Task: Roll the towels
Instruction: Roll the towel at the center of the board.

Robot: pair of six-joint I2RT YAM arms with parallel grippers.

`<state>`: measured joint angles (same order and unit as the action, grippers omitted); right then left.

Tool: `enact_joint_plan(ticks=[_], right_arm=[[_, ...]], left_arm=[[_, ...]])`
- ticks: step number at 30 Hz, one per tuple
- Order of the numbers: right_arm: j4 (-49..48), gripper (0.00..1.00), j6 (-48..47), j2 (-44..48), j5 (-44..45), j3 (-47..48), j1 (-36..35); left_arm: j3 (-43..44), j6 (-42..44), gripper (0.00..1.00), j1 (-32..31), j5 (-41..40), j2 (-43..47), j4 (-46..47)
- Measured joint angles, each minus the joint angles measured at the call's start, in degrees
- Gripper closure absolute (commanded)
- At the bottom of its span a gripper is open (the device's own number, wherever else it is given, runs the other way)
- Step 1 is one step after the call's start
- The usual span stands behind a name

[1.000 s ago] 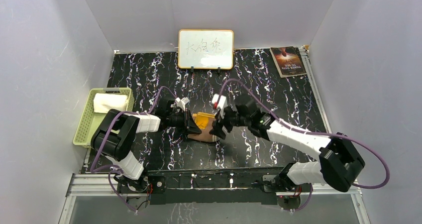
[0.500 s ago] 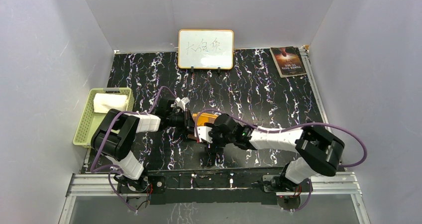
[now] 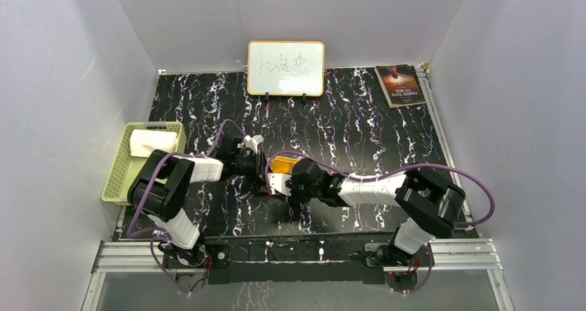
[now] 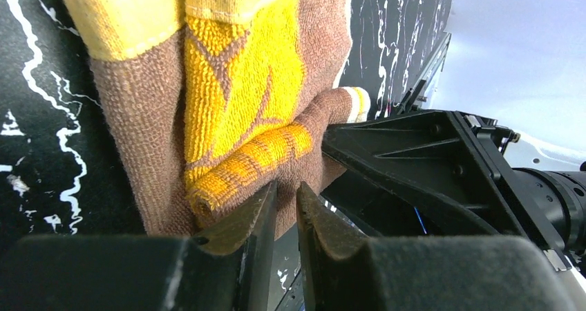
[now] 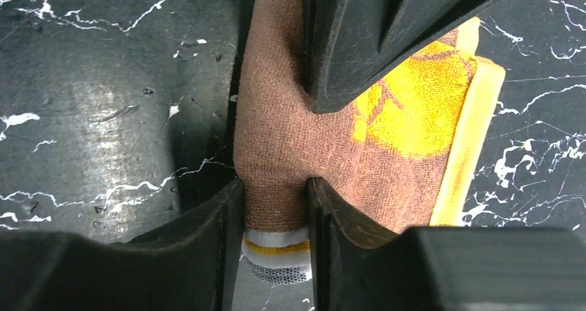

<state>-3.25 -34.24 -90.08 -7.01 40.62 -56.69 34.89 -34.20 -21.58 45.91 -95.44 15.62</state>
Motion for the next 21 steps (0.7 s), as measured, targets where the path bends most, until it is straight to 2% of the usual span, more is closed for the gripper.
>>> enact_joint_plan(ticks=[2,7,11,15,18,21], right_arm=[[0.3,0.78,0.2,-0.5,0.8,0.6,-0.1],[3.0,0.86,1.7,-1.7,0.8,3.3,-0.2],[5.8,0.90,4.3,-1.8,-3.4,5.2,0.3],[9.4,0.91,8.1,-1.7,-11.3,6.8,1.7],[13.2,0.90,12.3,-2.1,-19.2,9.2,4.5],[15.4,0.90,16.7,-4.1,-26.2,12.3,9.2]], left_arm=[[0.0,-0.3,0.78,0.2,0.3,0.0,0.1],[0.1,-1.0,0.66,2.5,2.2,0.5,-1.0],[1.9,0.4,0.59,7.9,0.5,5.5,-7.6],[6.8,5.2,0.59,12.9,-5.4,11.3,-15.0],[8.8,8.2,0.66,13.3,-7.4,13.7,-17.9],[8.7,9.7,0.67,13.2,-7.4,14.8,-19.6]])
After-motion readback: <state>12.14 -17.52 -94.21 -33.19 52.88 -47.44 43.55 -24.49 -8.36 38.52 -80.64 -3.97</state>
